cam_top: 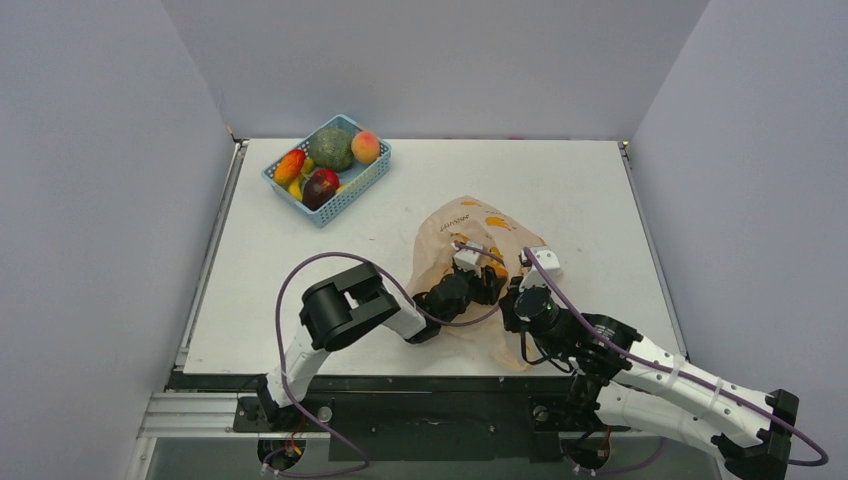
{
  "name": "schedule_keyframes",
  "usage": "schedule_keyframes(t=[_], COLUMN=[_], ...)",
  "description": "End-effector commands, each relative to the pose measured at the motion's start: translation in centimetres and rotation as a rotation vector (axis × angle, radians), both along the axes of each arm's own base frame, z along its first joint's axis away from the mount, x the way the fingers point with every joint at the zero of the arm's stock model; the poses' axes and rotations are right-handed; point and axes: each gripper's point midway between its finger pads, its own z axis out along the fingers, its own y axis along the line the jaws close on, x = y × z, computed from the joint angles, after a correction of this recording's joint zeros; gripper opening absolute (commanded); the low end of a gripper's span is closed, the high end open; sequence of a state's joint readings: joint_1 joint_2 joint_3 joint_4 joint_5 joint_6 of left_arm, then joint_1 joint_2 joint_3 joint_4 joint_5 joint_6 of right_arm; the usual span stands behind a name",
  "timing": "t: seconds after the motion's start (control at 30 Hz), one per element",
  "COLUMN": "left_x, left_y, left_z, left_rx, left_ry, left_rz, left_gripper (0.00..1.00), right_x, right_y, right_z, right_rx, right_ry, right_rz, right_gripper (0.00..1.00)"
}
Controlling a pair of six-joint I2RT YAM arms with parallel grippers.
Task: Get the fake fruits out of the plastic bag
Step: Take out the fake fruit from the plastic bag.
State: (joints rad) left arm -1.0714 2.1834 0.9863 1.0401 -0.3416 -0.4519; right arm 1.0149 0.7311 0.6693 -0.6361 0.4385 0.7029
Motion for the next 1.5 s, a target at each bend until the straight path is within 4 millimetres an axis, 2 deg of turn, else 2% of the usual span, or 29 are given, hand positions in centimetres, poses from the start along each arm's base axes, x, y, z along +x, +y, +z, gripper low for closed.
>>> schedule_keyframes(t=[0.0, 0.03, 0.07, 0.1, 0.2, 0.23, 0.27, 0.4, 0.43, 0.47, 0.5, 0.6, 0.63, 0.7, 0.73, 0.77, 0.8, 0.83, 0.87, 0.9, 0.93, 0.97, 1.0, 1.17, 1.2, 1.23, 1.37, 1.43, 1.47], left_x=[0.1, -0.2, -0.4, -0.7, -1.6, -2.0, -2.3, -3.8, -4.0, -4.4, -4.7, -5.8, -6.3, -7.6, -8.2, -8.9, -9.6, -10.3, -11.1, -11.8, -12.3, -12.8, -13.1, -14.4, -14.1, -14.1, -12.6, -11.4, -10.4], left_y=[0.7, 1.3, 1.5, 2.1, 3.5, 4.3, 4.8, 7.4, 7.8, 8.4, 8.6, 9.8, 9.8, 9.9, 10.2, 10.2, 10.7, 10.9, 11.6, 12.2, 13.0, 14.0, 14.8, 20.2, 21.7, 23.0, 28.9, 31.2, 31.9], left_z=[6.0, 5.5, 6.5, 6.0, 7.1, 6.5, 7.1, 6.5, 7.3, 6.5, 7.2, 6.7, 7.5, 7.8, 7.2, 8.1, 7.3, 8.5, 7.9, 8.9, 8.6, 9.7, 9.6, 13.9, 15.5, 15.7, 19.4, 20.8, 20.6], left_rx=[-0.128, -0.12, -0.136, -0.121, -0.107, -0.09, -0.092, -0.054, -0.065, -0.039, -0.05, -0.026, -0.042, -0.038, -0.018, -0.035, -0.013, -0.041, -0.032, -0.056, -0.063, -0.083, -0.087, -0.094, -0.116, -0.06, 0.034, 0.1, 0.147], left_ry=[-0.072, -0.052, -0.055, -0.044, -0.035, -0.018, -0.016, 0.021, 0.018, 0.038, 0.033, 0.07, 0.072, 0.101, 0.135, 0.144, 0.191, 0.191, 0.223, 0.222, 0.245, 0.246, 0.265, 0.223, 0.188, 0.186, 0.092, 0.062, 0.067], left_rz=[-0.003, -0.002, -0.007, -0.009, -0.018, -0.016, -0.013, -0.006, -0.006, -0.008, -0.015, -0.034, -0.058, -0.11, -0.127, -0.159, -0.165, -0.193, -0.199, -0.216, -0.21, -0.21, -0.2, -0.137, -0.096, -0.07, 0.12, 0.215, 0.273], left_gripper=[0.2, 0.15, 0.13, 0.08, 0.03, 0.01, 0.0, 0.0, 0.0, 0.0, 0.0, 0.0, 0.0, 0.0, 0.0, 0.0, 0.0, 0.0, 0.0, 0.0, 0.0, 0.0, 0.0, 0.0, 0.0, 0.0, 0.0, 0.0, 0.0], right_x=[0.4, 0.4, 0.4, 0.4, 0.7, 0.6, 0.6, 0.6, 0.6, 0.5, 0.5, 0.6, 0.6, 0.8, 0.9, 1.1, 1.2, 1.3, 1.4, 1.6, 1.7, 1.9, 1.9, 2.0, 2.1, 2.0, 2.1, 2.1, 2.0], right_y=[0.2, 0.1, 0.1, 0.1, -0.2, -0.2, -0.1, -0.2, -0.2, -0.1, -0.1, -0.2, -0.1, 0.0, 0.1, 0.1, 0.2, 0.3, 0.4, 0.4, 0.5, 0.5, 0.6, 1.2, 1.2, 1.3, 1.1, 1.2, 1.2], right_z=[1.2, 1.3, 1.4, 1.5, 1.5, 1.4, 1.3, 1.0, 1.0, 0.8, 0.7, 0.5, 0.6, 0.9, 1.1, 1.6, 1.6, 1.9, 2.0, 2.0, 1.9, 2.0, 2.0, 1.5, 1.6, 1.4, 1.4, 1.3, 1.2], right_rx=[0.048, 0.048, 0.05, 0.051, 0.038, 0.033, 0.033, 0.027, 0.025, 0.025, 0.025, 0.024, 0.025, 0.023, 0.02, 0.022, 0.016, 0.019, 0.017, 0.013, 0.009, 0.004, 0.006, 0.0, -0.002, -0.003, -0.008, -0.003, -0.007], right_ry=[-0.042, -0.042, -0.043, -0.048, -0.056, -0.052, -0.049, -0.051, -0.048, -0.043, -0.044, -0.043, -0.042, -0.049, -0.053, -0.06, -0.059, -0.065, -0.071, -0.075, -0.075, -0.074, -0.075, -0.068, -0.07, -0.067, -0.076, -0.077, -0.077], right_rz=[-0.009, -0.011, -0.01, -0.007, -0.021, -0.022, -0.015, -0.017, -0.015, -0.009, -0.008, -0.019, -0.016, -0.014, -0.016, -0.02, -0.02, -0.02, -0.019, -0.023, -0.027, -0.033, -0.033, -0.014, -0.009, -0.004, -0.003, 0.006, 0.013], right_gripper=[0.0, 0.0, 0.0, 0.0, 0.0, 0.0, 0.0, 0.0, 0.0, 0.0, 0.0, 0.0, 0.0, 0.0, 0.0, 0.0, 0.0, 0.0, 0.0, 0.0, 0.0, 0.0, 0.0, 0.0, 0.0, 0.0, 0.0, 0.0, 0.0])
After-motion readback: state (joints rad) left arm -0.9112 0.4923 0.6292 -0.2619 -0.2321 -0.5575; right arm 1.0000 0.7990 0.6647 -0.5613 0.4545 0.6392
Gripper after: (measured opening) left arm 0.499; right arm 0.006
